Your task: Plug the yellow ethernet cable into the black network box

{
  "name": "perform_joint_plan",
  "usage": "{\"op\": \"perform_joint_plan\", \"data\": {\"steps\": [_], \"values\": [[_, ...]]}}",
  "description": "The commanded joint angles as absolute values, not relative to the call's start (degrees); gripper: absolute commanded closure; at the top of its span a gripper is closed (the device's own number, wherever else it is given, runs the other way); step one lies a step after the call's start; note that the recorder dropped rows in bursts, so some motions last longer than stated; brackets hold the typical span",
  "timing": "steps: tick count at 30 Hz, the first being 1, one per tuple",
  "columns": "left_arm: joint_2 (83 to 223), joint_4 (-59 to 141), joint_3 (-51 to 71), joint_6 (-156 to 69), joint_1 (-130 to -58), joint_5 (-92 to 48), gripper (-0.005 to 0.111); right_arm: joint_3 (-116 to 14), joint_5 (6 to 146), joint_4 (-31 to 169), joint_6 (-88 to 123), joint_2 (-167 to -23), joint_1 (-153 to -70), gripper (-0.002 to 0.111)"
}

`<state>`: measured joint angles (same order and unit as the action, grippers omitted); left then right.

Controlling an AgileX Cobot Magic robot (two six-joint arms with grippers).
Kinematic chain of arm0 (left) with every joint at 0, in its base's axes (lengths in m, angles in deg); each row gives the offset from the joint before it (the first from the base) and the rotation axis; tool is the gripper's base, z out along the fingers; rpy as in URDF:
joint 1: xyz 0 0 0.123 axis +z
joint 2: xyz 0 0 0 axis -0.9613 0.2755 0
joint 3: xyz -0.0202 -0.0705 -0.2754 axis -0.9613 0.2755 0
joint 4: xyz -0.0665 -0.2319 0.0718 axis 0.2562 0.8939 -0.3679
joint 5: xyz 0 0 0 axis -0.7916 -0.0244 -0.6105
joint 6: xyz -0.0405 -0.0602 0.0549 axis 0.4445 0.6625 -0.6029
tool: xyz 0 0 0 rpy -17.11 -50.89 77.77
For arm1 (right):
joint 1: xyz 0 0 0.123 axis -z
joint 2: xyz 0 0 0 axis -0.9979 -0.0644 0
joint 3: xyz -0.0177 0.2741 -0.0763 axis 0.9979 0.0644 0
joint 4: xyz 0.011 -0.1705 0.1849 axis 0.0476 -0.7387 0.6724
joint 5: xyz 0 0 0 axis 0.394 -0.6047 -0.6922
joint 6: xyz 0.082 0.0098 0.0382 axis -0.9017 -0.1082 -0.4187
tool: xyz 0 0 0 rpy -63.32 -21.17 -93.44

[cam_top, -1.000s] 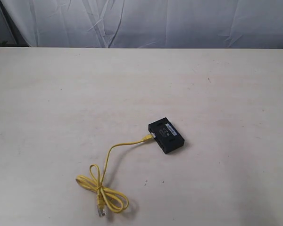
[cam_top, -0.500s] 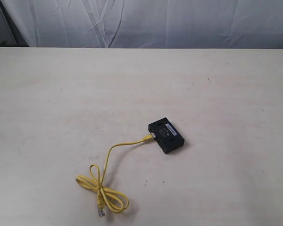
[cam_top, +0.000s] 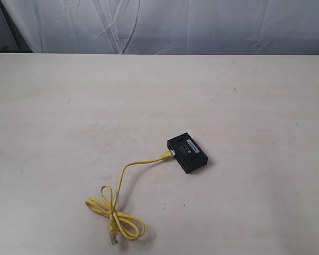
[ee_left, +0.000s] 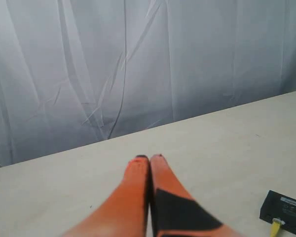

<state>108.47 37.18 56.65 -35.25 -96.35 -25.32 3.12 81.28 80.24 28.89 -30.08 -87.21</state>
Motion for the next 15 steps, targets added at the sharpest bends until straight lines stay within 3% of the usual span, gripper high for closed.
{"op": "perform_joint_plan", "data": {"steps": [1,8,15], "values": [[108.1,34.39,56.84,-35.8,-96.2,-25.47,0.106,3.32,81.07,80.28,28.87,-29.84,-86.94,0.109],[100.39,36.16,59.75,-35.43,-95.03,-19.13,0.106,3.32,81.35,80.14,28.76,-29.84,-86.94,0.109],[89.89,37.78,63.69,-35.33,-83.52,-11.96,0.106,3.32,81.49,80.52,28.76,-29.84,-86.94,0.109]]}}
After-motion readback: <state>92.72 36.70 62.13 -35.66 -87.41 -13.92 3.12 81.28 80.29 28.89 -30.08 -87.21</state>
